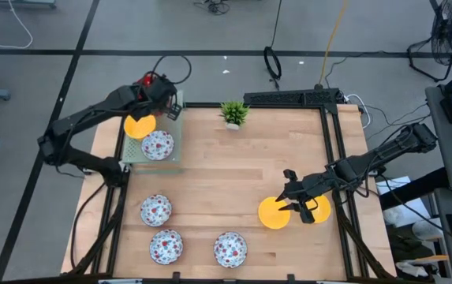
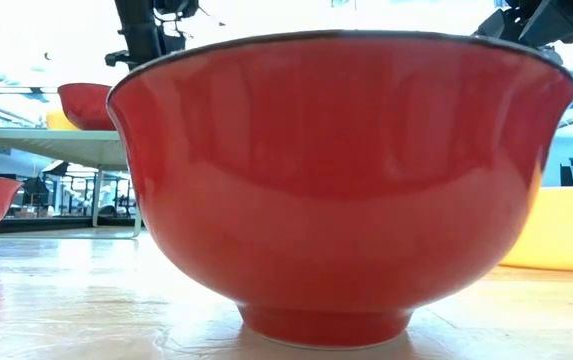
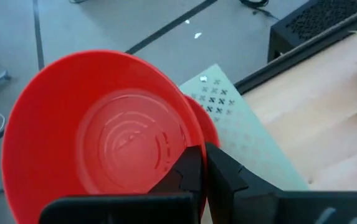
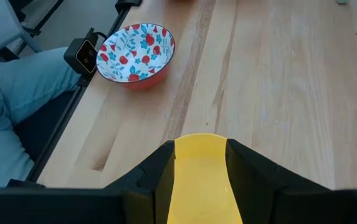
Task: Pick & Place Mini bowls
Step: Stack the red bowl on the red bowls on the shelf, then stack the yellow bowl on the yellow bowls on the shelf
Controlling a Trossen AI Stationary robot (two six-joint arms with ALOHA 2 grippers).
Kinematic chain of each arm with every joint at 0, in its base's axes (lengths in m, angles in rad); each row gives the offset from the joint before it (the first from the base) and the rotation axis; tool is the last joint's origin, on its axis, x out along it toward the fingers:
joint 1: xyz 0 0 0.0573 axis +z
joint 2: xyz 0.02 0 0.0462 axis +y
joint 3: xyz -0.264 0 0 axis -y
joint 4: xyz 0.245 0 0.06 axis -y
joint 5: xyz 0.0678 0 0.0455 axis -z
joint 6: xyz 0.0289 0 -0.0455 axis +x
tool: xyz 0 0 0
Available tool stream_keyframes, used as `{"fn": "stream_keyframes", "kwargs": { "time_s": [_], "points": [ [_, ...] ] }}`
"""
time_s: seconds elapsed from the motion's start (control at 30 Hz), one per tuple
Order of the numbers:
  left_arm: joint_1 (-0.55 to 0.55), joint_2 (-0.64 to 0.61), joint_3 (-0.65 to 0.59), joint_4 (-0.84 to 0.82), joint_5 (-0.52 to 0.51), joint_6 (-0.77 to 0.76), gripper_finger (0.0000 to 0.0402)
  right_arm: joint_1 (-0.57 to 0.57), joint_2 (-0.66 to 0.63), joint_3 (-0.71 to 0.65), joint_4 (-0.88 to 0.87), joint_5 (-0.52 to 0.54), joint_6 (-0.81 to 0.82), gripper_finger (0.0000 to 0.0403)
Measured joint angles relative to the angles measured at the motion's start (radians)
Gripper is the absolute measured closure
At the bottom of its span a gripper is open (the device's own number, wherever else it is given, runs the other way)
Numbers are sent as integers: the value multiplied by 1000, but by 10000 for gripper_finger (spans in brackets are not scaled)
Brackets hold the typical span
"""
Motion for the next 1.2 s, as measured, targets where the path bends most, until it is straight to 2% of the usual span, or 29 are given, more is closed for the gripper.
{"fn": "stream_keyframes", "kwargs": {
  "time_s": [0.43,0.67,1.07,1.2],
  "points": [
    [71,74,-1,23,119,39,392,0,0,0,0,-1,0,273],
    [72,71,-1,25,117,-5,338,0,0,0,-1,-1,0,273],
    [68,45,29,31,96,3,260,0,0,0,-1,-2,0,273],
    [50,34,87,42,179,15,250,0,0,0,-3,-2,0,273]
  ]
}}
